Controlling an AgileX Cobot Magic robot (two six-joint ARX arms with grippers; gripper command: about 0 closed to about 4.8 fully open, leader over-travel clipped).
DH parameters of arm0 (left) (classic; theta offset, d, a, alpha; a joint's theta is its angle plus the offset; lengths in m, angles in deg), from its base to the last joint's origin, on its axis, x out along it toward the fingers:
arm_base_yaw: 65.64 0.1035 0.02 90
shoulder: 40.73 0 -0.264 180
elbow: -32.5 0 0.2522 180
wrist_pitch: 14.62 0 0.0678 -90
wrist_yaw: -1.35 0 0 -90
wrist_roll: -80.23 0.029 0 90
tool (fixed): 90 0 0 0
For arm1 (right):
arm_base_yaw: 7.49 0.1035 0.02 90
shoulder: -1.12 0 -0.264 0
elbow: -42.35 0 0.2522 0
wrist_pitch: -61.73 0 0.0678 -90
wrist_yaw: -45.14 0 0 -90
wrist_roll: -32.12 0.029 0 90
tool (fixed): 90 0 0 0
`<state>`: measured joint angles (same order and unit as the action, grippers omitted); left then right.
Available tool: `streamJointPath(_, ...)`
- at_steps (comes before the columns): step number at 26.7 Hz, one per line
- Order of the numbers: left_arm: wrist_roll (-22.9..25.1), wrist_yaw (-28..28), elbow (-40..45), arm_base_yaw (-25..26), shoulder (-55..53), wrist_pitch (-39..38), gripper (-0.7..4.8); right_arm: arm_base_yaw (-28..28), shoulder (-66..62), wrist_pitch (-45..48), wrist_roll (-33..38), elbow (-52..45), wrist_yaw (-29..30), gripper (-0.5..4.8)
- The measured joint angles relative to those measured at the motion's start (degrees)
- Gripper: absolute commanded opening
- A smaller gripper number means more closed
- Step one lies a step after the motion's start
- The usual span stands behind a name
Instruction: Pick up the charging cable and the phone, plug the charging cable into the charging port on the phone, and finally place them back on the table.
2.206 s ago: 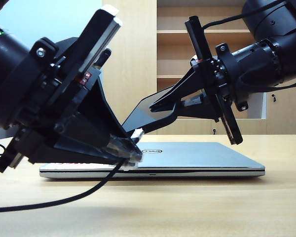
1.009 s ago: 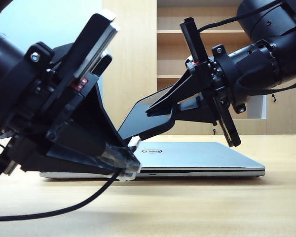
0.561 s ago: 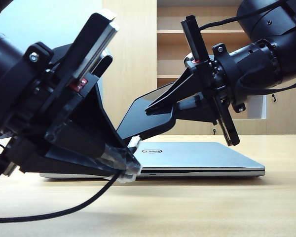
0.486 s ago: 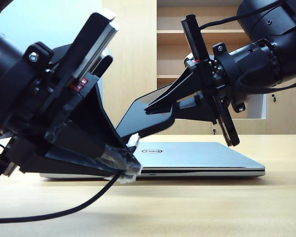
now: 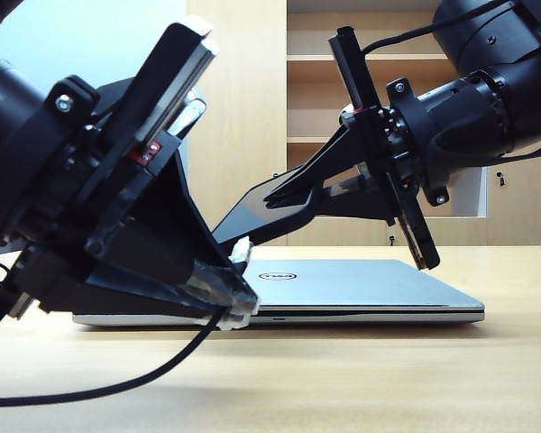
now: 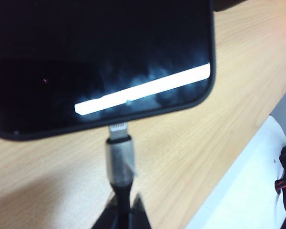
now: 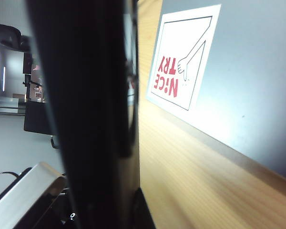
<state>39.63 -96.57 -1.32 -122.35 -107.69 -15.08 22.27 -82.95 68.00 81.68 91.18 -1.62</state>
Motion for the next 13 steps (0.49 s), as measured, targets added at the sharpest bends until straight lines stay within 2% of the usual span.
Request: streamJointPath(13,0.0,0.9,0.0,0.1,0.0,1.1,-0.07,0.1,0.0,3.1,2.9,-0.1,-1.9,-0.06)
